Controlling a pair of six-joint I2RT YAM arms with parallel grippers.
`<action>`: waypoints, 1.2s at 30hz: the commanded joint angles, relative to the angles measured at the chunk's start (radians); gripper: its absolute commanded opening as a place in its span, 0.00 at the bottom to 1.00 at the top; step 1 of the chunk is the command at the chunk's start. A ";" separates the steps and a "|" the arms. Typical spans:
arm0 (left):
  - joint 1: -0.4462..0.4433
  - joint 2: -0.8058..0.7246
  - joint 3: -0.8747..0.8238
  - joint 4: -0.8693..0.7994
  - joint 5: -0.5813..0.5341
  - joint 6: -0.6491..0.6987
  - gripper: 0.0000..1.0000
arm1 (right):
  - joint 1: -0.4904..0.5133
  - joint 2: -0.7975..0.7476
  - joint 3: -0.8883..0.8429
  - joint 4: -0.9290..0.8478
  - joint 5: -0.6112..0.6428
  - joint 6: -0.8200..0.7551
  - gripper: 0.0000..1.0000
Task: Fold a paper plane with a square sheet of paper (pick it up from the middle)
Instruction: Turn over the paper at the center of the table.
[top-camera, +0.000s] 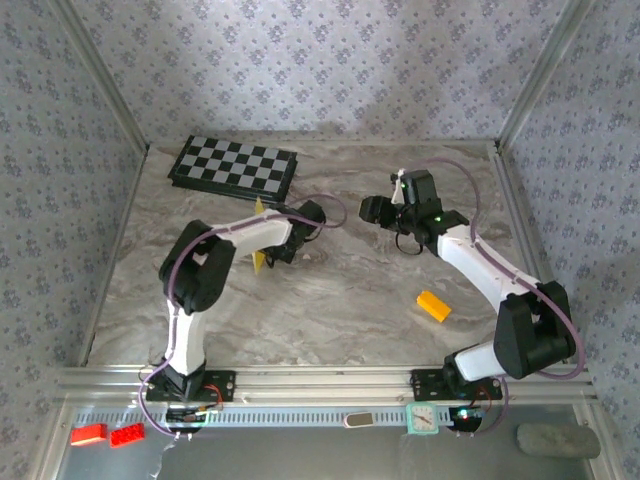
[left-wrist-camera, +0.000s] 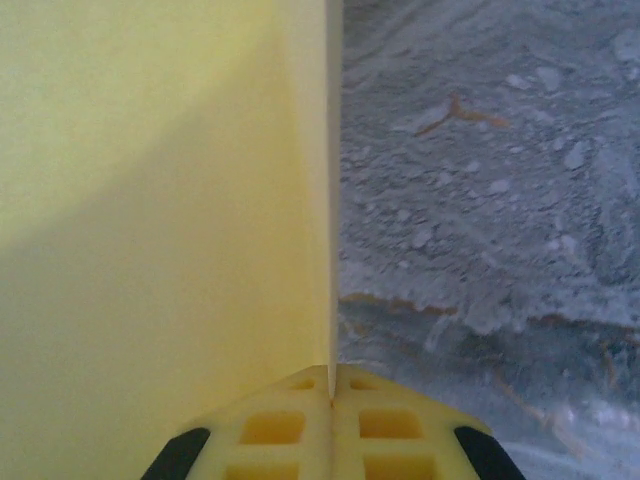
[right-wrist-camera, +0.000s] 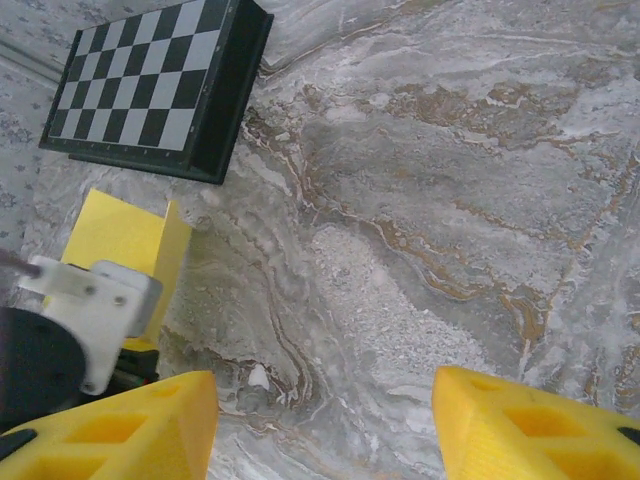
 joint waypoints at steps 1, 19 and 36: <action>-0.032 0.051 0.057 -0.074 -0.075 -0.033 0.04 | -0.010 -0.027 -0.017 -0.029 0.020 0.006 0.60; -0.053 0.013 0.108 -0.054 0.302 -0.206 0.31 | -0.023 -0.003 -0.033 0.001 0.012 0.042 0.60; -0.122 -0.174 0.005 0.065 0.505 -0.411 0.47 | -0.054 -0.037 -0.100 0.081 0.004 0.112 0.61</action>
